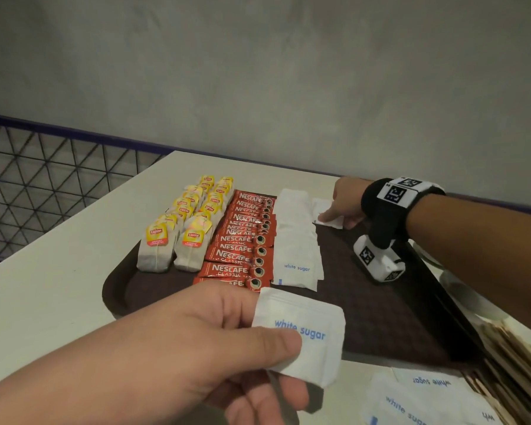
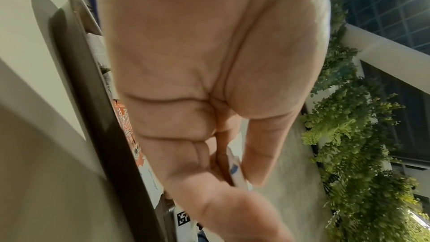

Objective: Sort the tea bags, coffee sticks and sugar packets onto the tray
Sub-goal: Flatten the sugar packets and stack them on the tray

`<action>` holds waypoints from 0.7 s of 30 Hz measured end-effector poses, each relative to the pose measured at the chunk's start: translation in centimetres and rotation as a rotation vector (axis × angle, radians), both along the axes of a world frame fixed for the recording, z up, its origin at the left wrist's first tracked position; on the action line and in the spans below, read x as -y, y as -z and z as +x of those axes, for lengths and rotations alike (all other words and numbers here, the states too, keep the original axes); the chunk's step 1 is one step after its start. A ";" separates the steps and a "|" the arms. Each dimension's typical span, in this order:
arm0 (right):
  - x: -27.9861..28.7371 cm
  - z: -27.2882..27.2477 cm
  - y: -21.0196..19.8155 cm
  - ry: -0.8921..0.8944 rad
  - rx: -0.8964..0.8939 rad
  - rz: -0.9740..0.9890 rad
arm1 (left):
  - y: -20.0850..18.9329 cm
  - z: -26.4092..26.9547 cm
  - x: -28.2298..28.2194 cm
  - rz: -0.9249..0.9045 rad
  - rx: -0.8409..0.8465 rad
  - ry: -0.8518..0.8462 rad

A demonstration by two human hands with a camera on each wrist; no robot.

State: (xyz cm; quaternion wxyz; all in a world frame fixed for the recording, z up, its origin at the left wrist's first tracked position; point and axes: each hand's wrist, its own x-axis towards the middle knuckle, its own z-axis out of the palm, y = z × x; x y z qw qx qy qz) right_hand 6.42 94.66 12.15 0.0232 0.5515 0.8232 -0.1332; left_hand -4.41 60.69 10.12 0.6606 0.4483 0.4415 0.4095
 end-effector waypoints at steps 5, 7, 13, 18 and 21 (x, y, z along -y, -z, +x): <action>-0.5 -0.1 0.2 0.004 -0.048 -0.017 | 0.2 -0.2 -0.1 0.035 -0.020 0.003; -0.5 -0.1 0.3 0.011 -0.067 -0.027 | 0.2 -0.1 -0.2 0.048 -0.015 0.009; 2.5 2.0 -2.4 -0.059 -0.014 0.143 | -0.1 0.0 0.3 0.106 -0.070 -0.090; 11.4 8.0 -6.2 -0.348 0.018 0.135 | -2.0 1.1 0.5 0.160 -0.226 -0.206; 18.3 12.1 -6.6 -0.495 0.088 -0.120 | -3.7 2.9 -0.1 0.168 -0.193 -0.216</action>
